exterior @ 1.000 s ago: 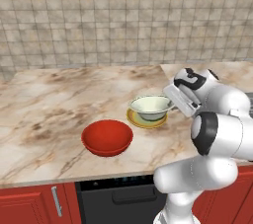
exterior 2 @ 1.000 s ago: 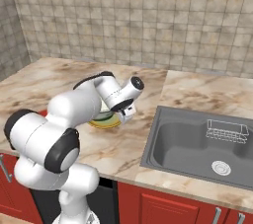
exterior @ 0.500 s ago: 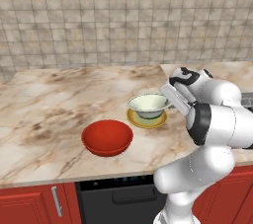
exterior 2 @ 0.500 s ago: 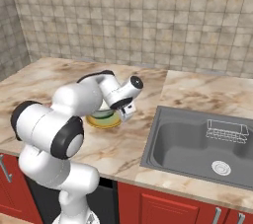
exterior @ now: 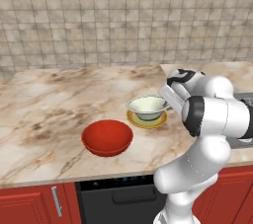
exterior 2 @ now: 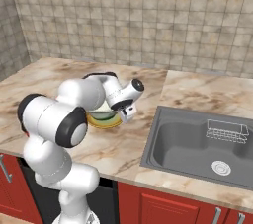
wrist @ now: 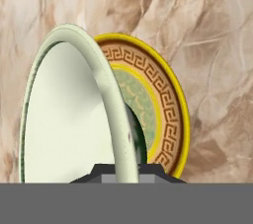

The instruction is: Move the bowls from the cabinet to the plates on the dining table.

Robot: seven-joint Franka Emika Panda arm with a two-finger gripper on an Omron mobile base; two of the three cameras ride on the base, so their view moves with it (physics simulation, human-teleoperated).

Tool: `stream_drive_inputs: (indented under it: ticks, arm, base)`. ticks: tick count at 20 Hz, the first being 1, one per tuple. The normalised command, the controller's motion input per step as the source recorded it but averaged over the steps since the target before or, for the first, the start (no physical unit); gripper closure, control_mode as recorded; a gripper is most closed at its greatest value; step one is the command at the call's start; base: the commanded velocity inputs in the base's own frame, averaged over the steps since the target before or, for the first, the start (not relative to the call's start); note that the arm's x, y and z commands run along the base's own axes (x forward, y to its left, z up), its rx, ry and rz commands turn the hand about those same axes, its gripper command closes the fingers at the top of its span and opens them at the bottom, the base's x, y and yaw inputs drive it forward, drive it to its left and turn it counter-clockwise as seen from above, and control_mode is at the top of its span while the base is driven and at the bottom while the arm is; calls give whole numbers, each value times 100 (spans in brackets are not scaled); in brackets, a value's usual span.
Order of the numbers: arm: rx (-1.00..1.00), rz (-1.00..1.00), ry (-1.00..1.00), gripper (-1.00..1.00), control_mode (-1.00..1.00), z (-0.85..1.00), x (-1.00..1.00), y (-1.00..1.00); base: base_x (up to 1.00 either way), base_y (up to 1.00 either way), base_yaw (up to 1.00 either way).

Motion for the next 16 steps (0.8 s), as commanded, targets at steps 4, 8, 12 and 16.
stream_drive_inputs:
  ticks: [4, 8, 12, 16]
  arm:
    - [0, 0, 0, 100, -100, -22, 10, 0]
    - [0, 0, 0, 100, -100, -22, 8, 0]
    - [0, 0, 0, 100, -100, -18, 4, 0]
    - [0, 0, 0, 100, -100, -7, 0, 2]
  base:
    - [0, 0, 0]
    - [0, 0, 0]
    - [0, 0, 0]
    - [0, 0, 0]
